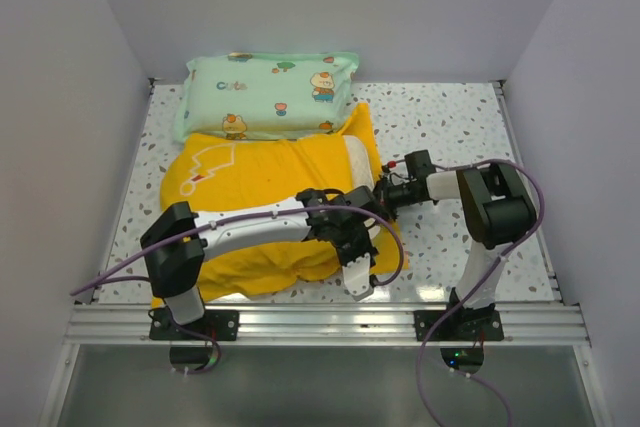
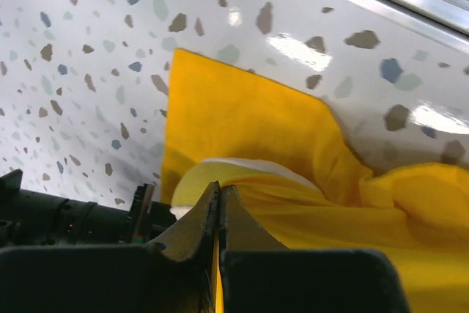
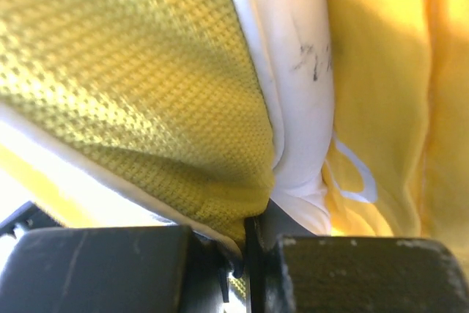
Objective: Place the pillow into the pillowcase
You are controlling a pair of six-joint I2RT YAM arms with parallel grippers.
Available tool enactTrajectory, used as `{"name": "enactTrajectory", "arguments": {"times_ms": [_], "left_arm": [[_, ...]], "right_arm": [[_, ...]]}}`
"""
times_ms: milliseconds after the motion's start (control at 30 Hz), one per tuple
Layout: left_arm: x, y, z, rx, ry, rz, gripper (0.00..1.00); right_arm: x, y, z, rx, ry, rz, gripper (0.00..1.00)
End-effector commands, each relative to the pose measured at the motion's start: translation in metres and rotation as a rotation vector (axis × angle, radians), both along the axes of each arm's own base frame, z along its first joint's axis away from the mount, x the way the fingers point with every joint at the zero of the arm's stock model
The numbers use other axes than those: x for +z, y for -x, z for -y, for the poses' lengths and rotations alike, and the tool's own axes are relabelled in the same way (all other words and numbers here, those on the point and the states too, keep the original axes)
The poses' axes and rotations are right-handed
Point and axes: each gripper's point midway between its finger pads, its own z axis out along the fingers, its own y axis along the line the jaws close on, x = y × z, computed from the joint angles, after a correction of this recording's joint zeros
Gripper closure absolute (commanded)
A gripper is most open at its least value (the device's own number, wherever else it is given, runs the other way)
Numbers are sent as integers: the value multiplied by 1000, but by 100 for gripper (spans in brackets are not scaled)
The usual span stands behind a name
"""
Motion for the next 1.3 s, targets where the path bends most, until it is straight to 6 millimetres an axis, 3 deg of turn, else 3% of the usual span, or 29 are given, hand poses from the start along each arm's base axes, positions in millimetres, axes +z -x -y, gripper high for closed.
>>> {"name": "enactTrajectory", "arguments": {"times_ms": [0, 67, 100, 133, 200, 267, 300, 367, 400, 500, 567, 600, 633, 667, 700, 733, 767, 867, 900, 1000, 1133, 1233, 1267], "left_arm": [[58, -7, 80, -5, 343, 4, 100], [60, -22, 90, 51, 413, 36, 100], [79, -32, 101, 68, 511, 68, 100], [81, -42, 102, 101, 549, 76, 100], [118, -59, 114, 152, 710, 91, 100], [138, -74, 117, 216, 802, 132, 100], [162, -79, 121, 230, 904, 162, 100], [174, -89, 119, 272, 967, 210, 100], [191, -91, 118, 282, 1034, 226, 100], [200, -93, 111, 295, 1046, 224, 100], [180, -83, 105, 244, 954, 148, 100], [150, -73, 96, 239, 818, 77, 100], [132, -62, 91, 205, 737, 27, 100], [113, -54, 83, 198, 665, -13, 100], [74, -39, 64, 200, 518, -85, 100], [56, -26, 54, 176, 454, -129, 100], [42, -19, 44, 176, 410, -159, 100], [1, -2, 16, 182, 268, -213, 100], [-15, 4, 4, 190, 192, -240, 100], [-32, 12, -17, 196, 77, -284, 100], [-33, 9, -28, 204, 53, -286, 100], [-21, 4, -21, 216, 80, -284, 80], [-14, 3, -18, 233, 91, -297, 66]], "right_arm": [[15, -24, -20, -96, 2, 68, 100], [24, -22, -30, -98, 1, 98, 100], [25, -22, -33, -101, 7, 107, 100], [21, -16, -38, -87, 23, 104, 100], [12, -7, -43, -58, 56, 103, 100], [1, -4, -41, -47, 90, 94, 100], [-4, -2, -43, -38, 99, 84, 100], [-9, -2, -44, -26, 121, 82, 100], [-10, -1, -44, -22, 123, 79, 100], [-14, 4, -47, -18, 123, 69, 100], [-6, 3, -49, -4, 92, 94, 100], [-1, 2, -46, 14, 83, 111, 100], [8, -8, -46, 32, 87, 159, 85], [8, 1, -35, 95, 134, 188, 75], [6, -7, -22, 93, 189, 220, 65], [15, -18, -16, 110, 218, 280, 56], [13, -8, 0, 182, 275, 307, 47], [18, -20, 42, 224, 431, 373, 29], [20, -25, 57, 214, 454, 373, 27], [29, -30, 91, 269, 532, 401, 27], [21, -22, 120, 394, 651, 449, 27], [8, -9, 134, 460, 703, 434, 27], [6, -5, 133, 463, 690, 423, 27]]}}
